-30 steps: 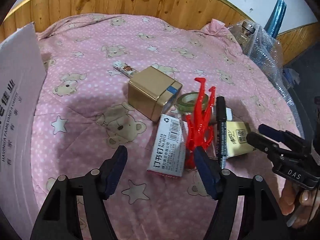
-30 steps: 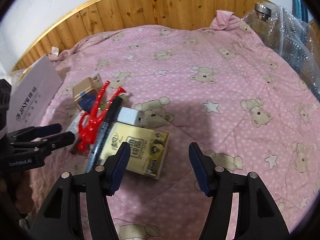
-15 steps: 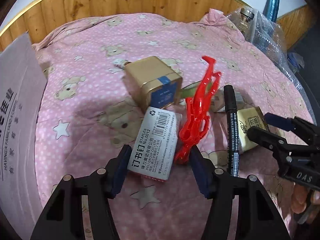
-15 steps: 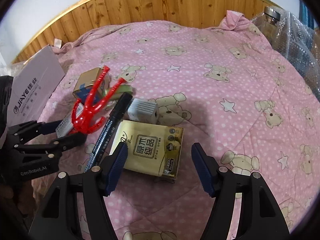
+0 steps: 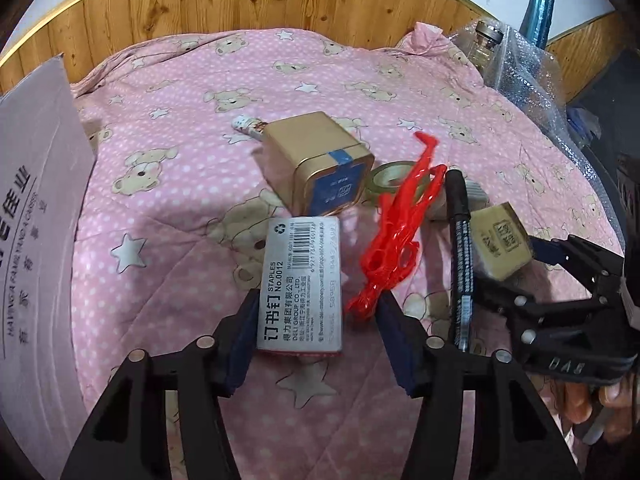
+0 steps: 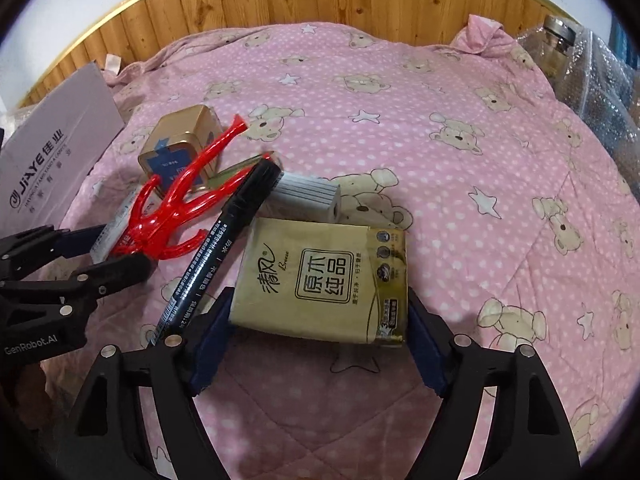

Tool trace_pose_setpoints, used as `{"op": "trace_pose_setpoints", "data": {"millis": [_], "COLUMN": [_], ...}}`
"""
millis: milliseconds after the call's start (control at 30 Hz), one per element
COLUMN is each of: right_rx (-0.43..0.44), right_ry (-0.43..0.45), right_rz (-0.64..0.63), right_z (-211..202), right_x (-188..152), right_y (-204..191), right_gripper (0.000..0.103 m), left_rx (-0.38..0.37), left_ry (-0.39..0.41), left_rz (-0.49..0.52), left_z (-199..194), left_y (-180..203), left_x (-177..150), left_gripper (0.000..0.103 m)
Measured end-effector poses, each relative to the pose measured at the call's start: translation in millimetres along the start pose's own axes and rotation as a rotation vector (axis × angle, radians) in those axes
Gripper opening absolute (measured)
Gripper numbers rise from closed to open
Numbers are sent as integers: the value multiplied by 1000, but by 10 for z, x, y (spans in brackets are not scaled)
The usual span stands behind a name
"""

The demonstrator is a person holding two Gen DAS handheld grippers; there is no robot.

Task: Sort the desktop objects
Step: 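Grasp the gold tissue pack with the right gripper while the left grasps the staples box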

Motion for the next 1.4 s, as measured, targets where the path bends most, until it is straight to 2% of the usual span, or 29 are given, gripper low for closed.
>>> {"op": "trace_pose_setpoints", "data": {"millis": [300,467,667,833,867,900,1033,1300,1400], "right_rx": [-7,3,10,18,18,17,25,35,41], "right_ry": [-3,20,32,29,26,25,25,27,24], "right_rz": [66,59,53,51,54,59,73,86,95], "right_z": [-164,-306,-404,-440,-437,-436,-445,-448,-435], "right_x": [-88,-93,-113,-163,-175,-185,-200,-209,-223], "right_y": [257,185,69,28,34,41,49,75,89], "right_gripper": [79,79,79,79,79,79,79,79,79], "left_rx": [-41,-70,-66,-152,-155,-147,-99,-136,-62], "left_ry": [-7,8,12,-16,-27,-30,-17,-13,-19], "left_rz": [-30,-48,-52,-58,-59,-60,-72,-72,-8], "left_z": [-177,-323,-412,-465,-459,-453,-386,-339,-195], "left_y": [-61,-55,-69,6,10,1,-83,-41,-5], "left_x": [-110,-130,-173,-251,-280,-298,-318,-249,-258], "left_gripper": [52,50,50,50,53,57,58,58,57]}}
Point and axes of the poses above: each gripper's, at about its wrist camera, not at the fingertips, and z roughly the way its jaws point, y to its right, x to its top, the point moved 6 cm from there along z, roughly the way its jaws point, and after that the axes turned 8 degrees about y, right-handed, at the moved point
